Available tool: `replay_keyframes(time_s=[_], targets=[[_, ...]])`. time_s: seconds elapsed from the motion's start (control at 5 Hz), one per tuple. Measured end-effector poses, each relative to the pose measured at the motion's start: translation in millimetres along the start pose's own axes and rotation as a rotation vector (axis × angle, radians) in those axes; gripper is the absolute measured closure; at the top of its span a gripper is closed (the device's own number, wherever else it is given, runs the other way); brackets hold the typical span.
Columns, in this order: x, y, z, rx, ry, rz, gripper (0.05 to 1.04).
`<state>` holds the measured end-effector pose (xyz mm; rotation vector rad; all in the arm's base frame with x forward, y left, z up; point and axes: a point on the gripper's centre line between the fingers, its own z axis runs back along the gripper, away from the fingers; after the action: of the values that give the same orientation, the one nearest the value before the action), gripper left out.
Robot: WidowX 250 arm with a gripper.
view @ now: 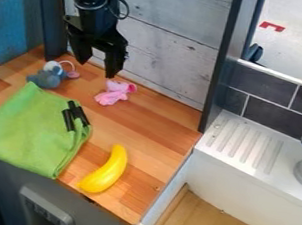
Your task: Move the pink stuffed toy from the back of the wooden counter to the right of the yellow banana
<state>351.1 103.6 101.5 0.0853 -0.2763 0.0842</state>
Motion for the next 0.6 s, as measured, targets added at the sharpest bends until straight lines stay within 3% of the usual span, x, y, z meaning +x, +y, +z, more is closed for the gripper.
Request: replay_keyframes(time_s=[0.2, 0.6], targets=[[-4.8, -0.9, -9.6, -0.005, 0.030, -0.003, 0.082], [26.8, 2.5, -31.5, -0.024, 0.038, -0.090, 0.082]])
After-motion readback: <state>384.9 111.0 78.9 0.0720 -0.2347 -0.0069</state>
